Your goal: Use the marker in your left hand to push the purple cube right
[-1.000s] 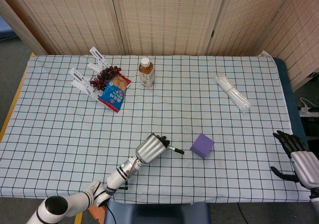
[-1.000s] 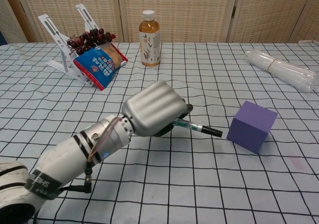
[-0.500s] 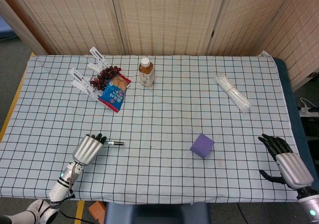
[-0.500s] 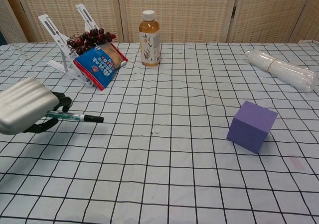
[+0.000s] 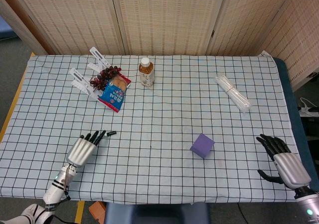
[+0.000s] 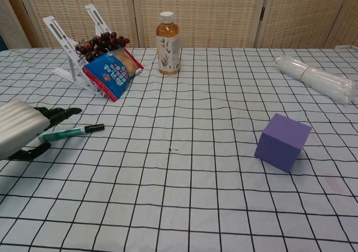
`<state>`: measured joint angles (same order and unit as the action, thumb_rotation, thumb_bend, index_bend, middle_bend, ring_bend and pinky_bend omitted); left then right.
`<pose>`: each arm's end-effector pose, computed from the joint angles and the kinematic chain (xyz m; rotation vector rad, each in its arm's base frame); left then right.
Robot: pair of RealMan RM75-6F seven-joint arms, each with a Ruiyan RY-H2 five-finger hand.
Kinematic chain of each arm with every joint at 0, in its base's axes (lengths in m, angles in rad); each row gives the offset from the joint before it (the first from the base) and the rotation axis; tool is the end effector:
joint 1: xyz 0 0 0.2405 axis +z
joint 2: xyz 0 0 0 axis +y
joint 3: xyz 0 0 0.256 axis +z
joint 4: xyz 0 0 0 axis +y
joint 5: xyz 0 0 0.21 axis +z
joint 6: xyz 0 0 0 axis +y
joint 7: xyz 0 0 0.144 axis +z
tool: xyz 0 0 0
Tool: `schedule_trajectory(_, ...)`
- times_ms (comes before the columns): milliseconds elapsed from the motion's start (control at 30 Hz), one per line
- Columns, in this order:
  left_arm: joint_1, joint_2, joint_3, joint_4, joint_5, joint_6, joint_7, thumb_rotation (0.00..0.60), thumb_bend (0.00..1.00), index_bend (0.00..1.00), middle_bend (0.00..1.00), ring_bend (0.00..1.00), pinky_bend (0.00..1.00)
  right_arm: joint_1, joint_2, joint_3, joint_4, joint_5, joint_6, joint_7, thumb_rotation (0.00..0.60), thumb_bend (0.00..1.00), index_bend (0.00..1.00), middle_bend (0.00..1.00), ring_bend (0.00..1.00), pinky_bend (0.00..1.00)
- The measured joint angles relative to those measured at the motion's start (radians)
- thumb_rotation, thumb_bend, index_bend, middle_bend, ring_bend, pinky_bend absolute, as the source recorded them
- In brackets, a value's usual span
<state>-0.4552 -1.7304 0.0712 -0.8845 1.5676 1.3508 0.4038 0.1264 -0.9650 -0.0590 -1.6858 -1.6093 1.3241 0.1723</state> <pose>-0.2792 0.2780 -0.0181 -1.8661 -0.2552 -0.6777 -0.3073 -0.1650 0.1611 1.5904 -1.1181 0.8471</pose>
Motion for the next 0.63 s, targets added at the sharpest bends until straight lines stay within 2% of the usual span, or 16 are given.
schedule_trajectory(100, 0.013, 0.024, -0.004, -0.054, 0.002, 0.021, 0.0, 0.6, 0.4, 0.0, 0.08, 0.18, 0.47, -0.003, 0.0, 0.001, 0.0, 0.003, 0.007, -0.002, 0.6, 0.17, 0.0, 0.0, 0.0, 0.0)
schedule_trajectory(300, 0.075, 0.139, 0.0, -0.259, 0.01, 0.119, -0.054, 0.6, 0.39, 0.0, 0.06, 0.05, 0.26, -0.011, -0.007, 0.006, 0.004, 0.001, 0.033, -0.008, 0.6, 0.17, 0.0, 0.0, 0.0, 0.0)
schedule_trajectory(400, 0.132, 0.218, 0.014, -0.375, 0.014, 0.198, -0.151, 0.6, 0.38, 0.0, 0.05, 0.0, 0.17, -0.019, -0.02, 0.013, 0.013, -0.002, 0.062, -0.019, 0.6, 0.17, 0.0, 0.0, 0.0, 0.0)
schedule_trajectory(533, 0.223, 0.325, 0.041, -0.451, 0.012, 0.276, -0.341, 0.6, 0.37, 0.0, 0.01, 0.0, 0.12, -0.035, -0.041, 0.02, 0.022, -0.013, 0.109, -0.042, 0.6, 0.17, 0.0, 0.0, 0.0, 0.0)
schedule_trajectory(633, 0.265, 0.405, 0.056, -0.508, 0.01, 0.293, -0.423, 0.6, 0.37, 0.0, 0.0, 0.0, 0.12, -0.047, -0.056, 0.022, 0.026, -0.026, 0.134, -0.069, 0.6, 0.17, 0.0, 0.0, 0.0, 0.0)
